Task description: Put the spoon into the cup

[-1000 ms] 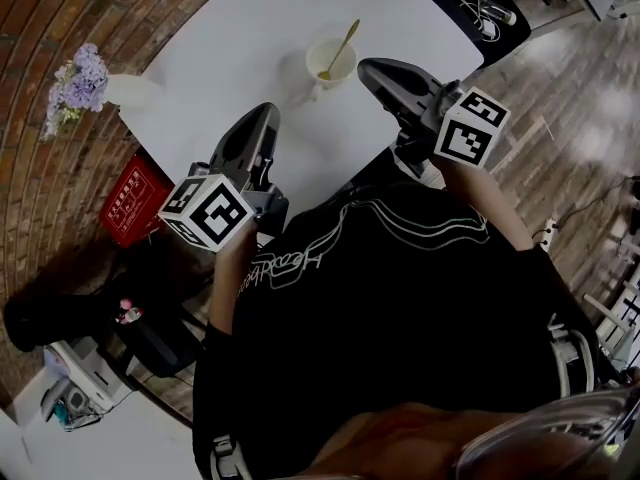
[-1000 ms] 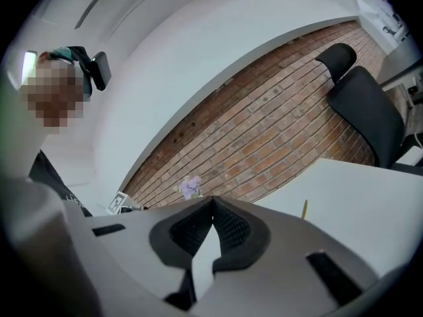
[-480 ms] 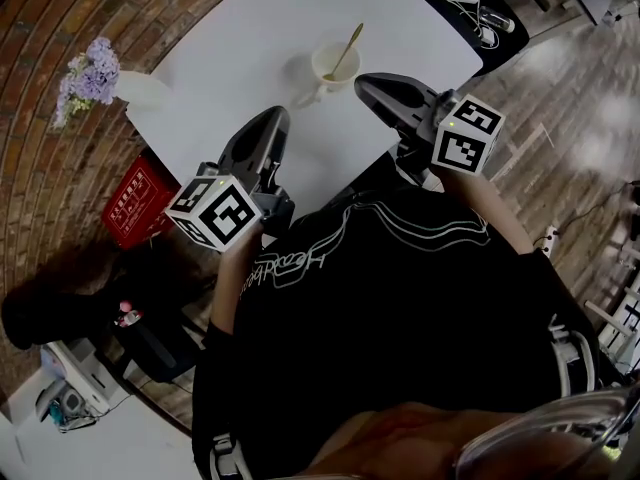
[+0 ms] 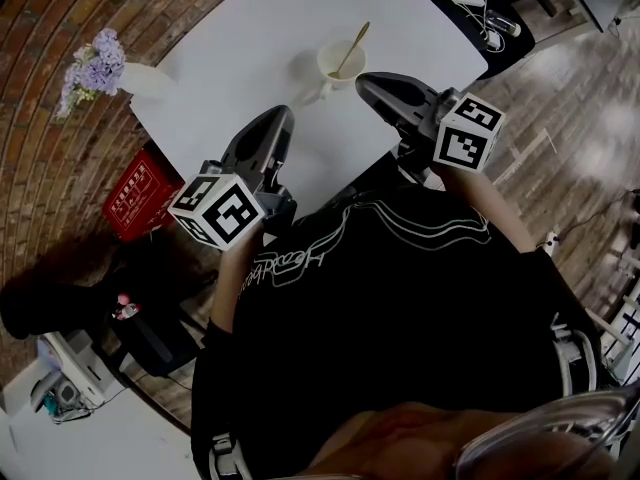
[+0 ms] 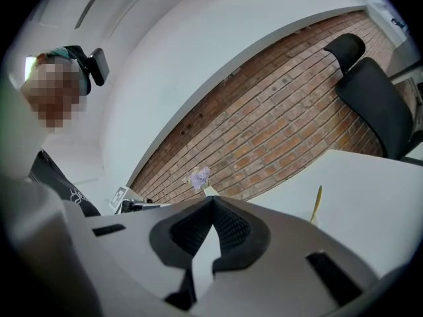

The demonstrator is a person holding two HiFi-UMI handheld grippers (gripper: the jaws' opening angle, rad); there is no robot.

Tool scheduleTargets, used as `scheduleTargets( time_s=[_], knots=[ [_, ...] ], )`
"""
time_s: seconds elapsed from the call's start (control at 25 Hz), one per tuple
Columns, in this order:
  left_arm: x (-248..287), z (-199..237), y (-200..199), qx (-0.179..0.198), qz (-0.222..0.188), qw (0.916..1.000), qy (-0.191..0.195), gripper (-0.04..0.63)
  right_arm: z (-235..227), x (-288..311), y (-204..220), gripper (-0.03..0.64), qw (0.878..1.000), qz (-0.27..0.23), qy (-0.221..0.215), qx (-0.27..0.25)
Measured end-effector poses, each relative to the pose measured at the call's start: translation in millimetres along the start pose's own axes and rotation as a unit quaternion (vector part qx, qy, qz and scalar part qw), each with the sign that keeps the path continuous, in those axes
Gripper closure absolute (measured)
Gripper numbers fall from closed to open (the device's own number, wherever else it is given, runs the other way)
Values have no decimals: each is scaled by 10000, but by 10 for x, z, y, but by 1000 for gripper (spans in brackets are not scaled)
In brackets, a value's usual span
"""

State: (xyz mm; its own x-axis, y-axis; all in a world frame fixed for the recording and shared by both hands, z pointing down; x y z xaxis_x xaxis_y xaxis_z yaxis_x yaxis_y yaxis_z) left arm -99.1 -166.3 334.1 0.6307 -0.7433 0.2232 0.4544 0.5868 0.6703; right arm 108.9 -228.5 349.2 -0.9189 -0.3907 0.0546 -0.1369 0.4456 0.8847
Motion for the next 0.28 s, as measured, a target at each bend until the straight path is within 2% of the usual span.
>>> scheduleTargets(
  time_s=[0.28],
  knots=[
    [-83,13,27,16,-43,10000,-64,591,65,39,42,620,9999,38,-93,-34]
  ],
)
Point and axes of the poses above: the fingertips, and each gripper's own axes: x forward along the fingers, z to its left, y out of its underside, the point moved 7 cm from there along -x, backward along the fingers, and after that the axes turned 7 degrees about -x, right-handed, at the moved point
